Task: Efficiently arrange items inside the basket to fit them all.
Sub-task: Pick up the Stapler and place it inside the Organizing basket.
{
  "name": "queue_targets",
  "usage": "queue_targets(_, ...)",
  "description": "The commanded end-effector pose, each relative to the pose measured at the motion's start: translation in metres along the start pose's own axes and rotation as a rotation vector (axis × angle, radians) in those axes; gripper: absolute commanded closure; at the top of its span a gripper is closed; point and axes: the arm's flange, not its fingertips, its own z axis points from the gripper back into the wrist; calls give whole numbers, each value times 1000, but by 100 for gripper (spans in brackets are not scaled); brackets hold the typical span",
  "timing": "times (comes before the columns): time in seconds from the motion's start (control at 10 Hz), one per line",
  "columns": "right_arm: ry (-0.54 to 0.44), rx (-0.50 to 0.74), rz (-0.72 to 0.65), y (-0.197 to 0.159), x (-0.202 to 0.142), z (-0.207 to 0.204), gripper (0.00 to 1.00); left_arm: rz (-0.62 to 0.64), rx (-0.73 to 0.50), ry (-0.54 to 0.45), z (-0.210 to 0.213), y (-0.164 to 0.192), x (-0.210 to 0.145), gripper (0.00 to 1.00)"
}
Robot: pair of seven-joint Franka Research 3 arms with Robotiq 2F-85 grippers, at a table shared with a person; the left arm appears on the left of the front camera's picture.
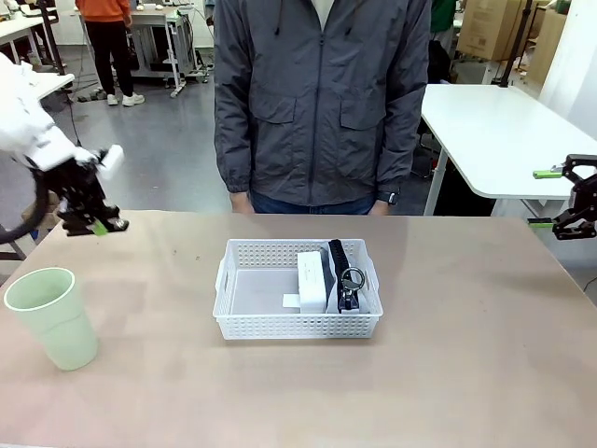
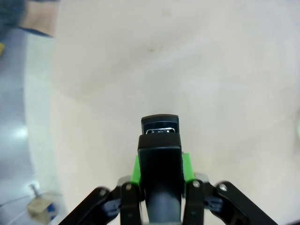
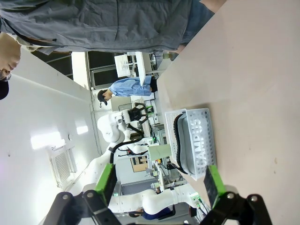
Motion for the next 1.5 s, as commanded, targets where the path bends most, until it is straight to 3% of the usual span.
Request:
queue_targets(0.0,13,-3,19,1,0,3,0,-17,5,-70,53,-35,-4,100)
queue_targets(0.1,13,-3,19,1,0,3,0,-44,-15,-67,65,-44,-5,100)
queue_targets(0.5,13,-3,19,1,0,3,0,-38,109,-138,84,-86,-31,100)
queue_targets(0.6,13,-3,19,1,0,3,0,-34,52,-84,96,-73,-18,68)
queue_targets(1.3,13,-3,19,1,0,3,0,-34,52,-84,96,-73,-18,68)
queue_targets(1.4,13,-3,19,1,0,3,0,-44,63,-96,92,-75,-16,63)
